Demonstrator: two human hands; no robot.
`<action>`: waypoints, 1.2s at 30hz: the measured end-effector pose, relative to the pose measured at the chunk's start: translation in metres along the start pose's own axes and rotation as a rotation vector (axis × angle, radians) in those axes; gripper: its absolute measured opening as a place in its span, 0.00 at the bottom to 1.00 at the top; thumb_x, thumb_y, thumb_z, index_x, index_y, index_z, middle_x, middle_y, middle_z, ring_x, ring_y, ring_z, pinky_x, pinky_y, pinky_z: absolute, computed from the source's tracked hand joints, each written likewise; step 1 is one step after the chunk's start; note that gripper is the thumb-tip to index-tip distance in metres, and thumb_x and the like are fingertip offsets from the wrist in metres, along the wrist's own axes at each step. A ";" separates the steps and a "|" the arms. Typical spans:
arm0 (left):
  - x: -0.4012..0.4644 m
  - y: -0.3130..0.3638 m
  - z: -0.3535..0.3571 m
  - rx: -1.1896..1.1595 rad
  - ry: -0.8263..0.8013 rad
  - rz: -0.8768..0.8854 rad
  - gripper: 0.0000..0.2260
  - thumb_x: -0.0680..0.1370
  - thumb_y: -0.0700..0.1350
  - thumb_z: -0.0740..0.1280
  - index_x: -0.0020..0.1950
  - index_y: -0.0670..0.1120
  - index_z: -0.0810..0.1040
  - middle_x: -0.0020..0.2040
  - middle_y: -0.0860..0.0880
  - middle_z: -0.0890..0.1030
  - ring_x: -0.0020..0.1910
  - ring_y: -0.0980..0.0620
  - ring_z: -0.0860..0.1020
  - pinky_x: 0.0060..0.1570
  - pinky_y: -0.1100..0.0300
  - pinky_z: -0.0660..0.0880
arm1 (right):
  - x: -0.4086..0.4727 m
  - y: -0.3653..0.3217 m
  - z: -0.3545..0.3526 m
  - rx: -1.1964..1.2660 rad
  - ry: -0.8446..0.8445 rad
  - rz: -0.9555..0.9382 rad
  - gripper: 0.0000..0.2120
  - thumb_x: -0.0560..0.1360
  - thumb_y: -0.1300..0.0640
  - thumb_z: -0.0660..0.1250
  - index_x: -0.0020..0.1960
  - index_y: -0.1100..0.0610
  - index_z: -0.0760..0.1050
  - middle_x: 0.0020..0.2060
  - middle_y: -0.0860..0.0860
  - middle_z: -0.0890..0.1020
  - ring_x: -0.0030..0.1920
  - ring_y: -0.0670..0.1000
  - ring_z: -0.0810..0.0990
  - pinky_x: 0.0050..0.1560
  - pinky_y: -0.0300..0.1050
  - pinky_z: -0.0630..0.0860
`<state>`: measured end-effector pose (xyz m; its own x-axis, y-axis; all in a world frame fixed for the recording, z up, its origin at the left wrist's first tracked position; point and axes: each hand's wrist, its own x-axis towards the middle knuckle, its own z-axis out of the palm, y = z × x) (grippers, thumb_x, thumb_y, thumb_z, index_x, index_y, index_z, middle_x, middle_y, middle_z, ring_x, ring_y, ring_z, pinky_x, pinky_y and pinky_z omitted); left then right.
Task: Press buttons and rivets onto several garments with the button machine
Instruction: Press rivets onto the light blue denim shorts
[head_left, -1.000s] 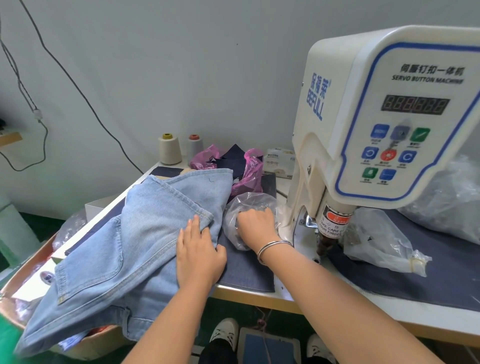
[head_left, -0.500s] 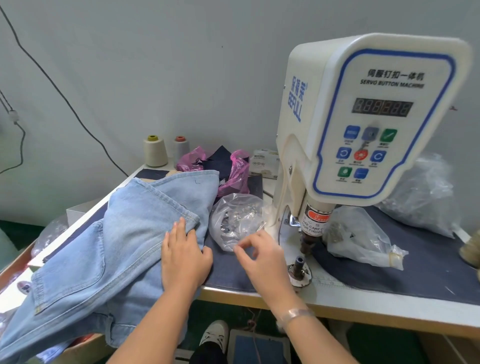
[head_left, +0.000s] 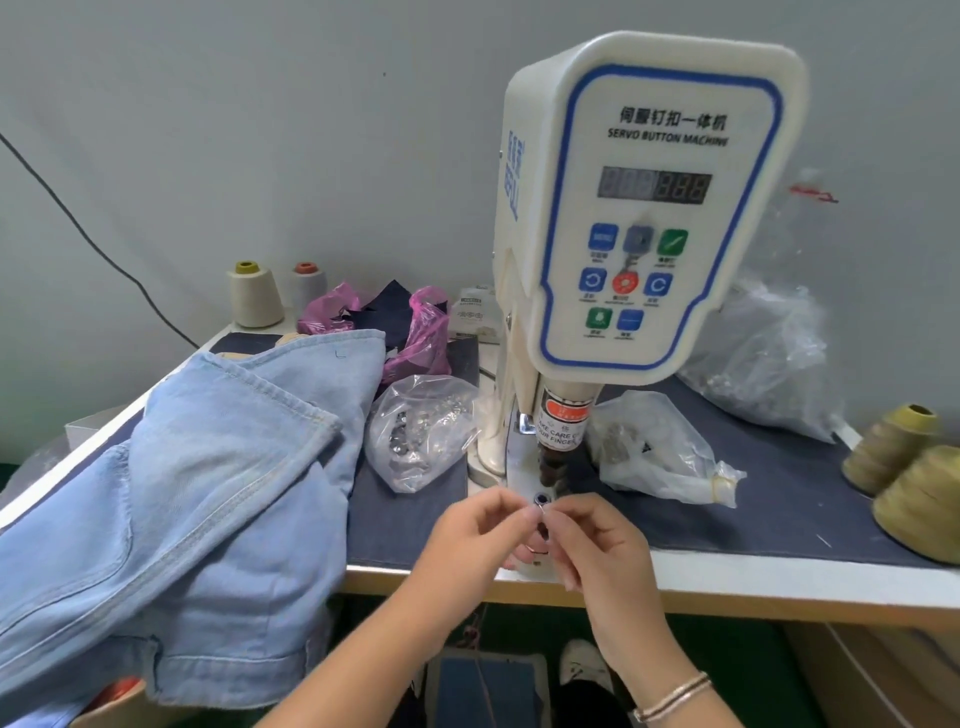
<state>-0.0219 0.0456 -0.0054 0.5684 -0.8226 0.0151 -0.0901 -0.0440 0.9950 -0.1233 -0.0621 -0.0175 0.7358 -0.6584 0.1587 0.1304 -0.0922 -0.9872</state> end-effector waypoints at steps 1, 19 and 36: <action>0.000 0.001 0.005 -0.055 0.007 -0.015 0.07 0.79 0.47 0.65 0.46 0.47 0.81 0.39 0.50 0.83 0.38 0.56 0.79 0.40 0.65 0.75 | 0.001 0.001 0.000 -0.034 0.018 -0.042 0.07 0.66 0.46 0.68 0.40 0.46 0.81 0.28 0.49 0.79 0.25 0.44 0.73 0.27 0.32 0.69; 0.014 -0.010 0.016 -0.056 0.331 0.012 0.05 0.75 0.46 0.71 0.40 0.53 0.84 0.41 0.52 0.85 0.41 0.58 0.81 0.41 0.71 0.74 | 0.014 0.034 -0.046 -0.219 0.165 -0.256 0.08 0.75 0.53 0.64 0.51 0.43 0.79 0.34 0.42 0.80 0.32 0.42 0.76 0.33 0.30 0.72; 0.037 -0.019 0.013 0.224 0.292 0.112 0.07 0.74 0.43 0.73 0.40 0.55 0.84 0.42 0.55 0.82 0.47 0.54 0.79 0.49 0.58 0.75 | 0.016 0.064 -0.051 -0.665 0.172 -0.281 0.08 0.76 0.60 0.67 0.53 0.52 0.80 0.41 0.35 0.77 0.43 0.37 0.78 0.46 0.26 0.73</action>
<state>-0.0103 0.0088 -0.0256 0.7514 -0.6343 0.1819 -0.3224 -0.1124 0.9399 -0.1370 -0.1171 -0.0791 0.6124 -0.6459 0.4559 -0.1715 -0.6715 -0.7209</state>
